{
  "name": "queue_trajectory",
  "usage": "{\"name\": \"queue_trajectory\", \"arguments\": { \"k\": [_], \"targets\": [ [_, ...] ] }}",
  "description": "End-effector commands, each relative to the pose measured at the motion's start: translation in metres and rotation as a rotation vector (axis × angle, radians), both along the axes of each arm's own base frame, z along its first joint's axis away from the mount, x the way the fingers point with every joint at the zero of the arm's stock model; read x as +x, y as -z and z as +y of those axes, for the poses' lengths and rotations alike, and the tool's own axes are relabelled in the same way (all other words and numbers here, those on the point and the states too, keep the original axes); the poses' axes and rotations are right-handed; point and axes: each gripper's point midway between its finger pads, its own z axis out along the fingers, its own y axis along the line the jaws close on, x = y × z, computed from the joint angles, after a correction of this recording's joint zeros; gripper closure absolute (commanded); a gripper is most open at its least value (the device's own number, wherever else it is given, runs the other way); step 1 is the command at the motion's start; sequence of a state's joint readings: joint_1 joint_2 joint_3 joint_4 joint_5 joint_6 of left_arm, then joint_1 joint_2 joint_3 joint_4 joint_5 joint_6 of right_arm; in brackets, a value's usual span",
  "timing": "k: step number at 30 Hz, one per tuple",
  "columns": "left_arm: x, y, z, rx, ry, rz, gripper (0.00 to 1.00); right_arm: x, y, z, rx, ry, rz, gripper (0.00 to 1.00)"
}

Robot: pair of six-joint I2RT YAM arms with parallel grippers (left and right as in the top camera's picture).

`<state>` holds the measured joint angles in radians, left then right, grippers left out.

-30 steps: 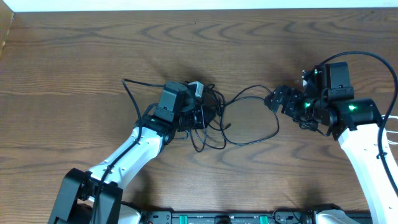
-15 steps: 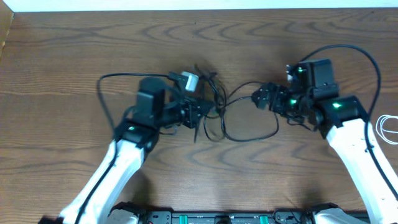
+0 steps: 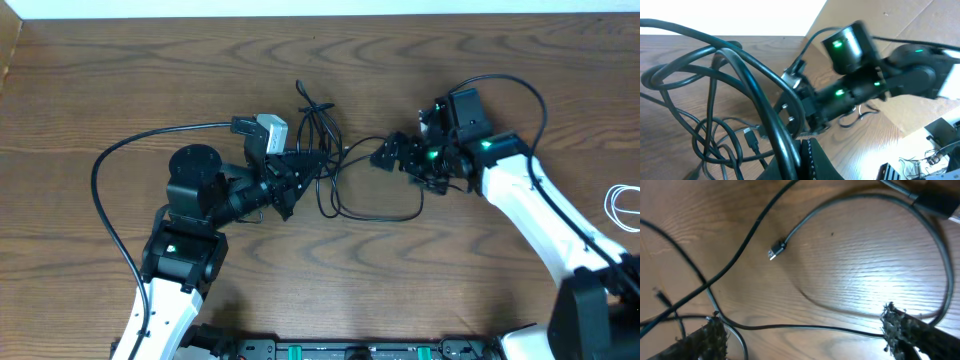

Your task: Untangle cables

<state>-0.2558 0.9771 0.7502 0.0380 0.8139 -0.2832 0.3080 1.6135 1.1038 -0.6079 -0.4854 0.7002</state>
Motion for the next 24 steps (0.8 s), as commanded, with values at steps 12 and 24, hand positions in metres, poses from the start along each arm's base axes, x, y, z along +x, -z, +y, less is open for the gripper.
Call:
{"name": "queue_trajectory", "arguments": {
  "k": [12, 24],
  "targets": [
    [-0.01, -0.013, -0.004, -0.014, 0.065, -0.051, 0.92, 0.022, 0.037, 0.044, 0.258, 0.224, 0.282, 0.17],
    [-0.013, -0.016, -0.006, -0.022, 0.09, -0.056, 0.92, 0.04, 0.053, 0.092, 0.366, 0.196, 0.251, 0.57]
  ]
}}
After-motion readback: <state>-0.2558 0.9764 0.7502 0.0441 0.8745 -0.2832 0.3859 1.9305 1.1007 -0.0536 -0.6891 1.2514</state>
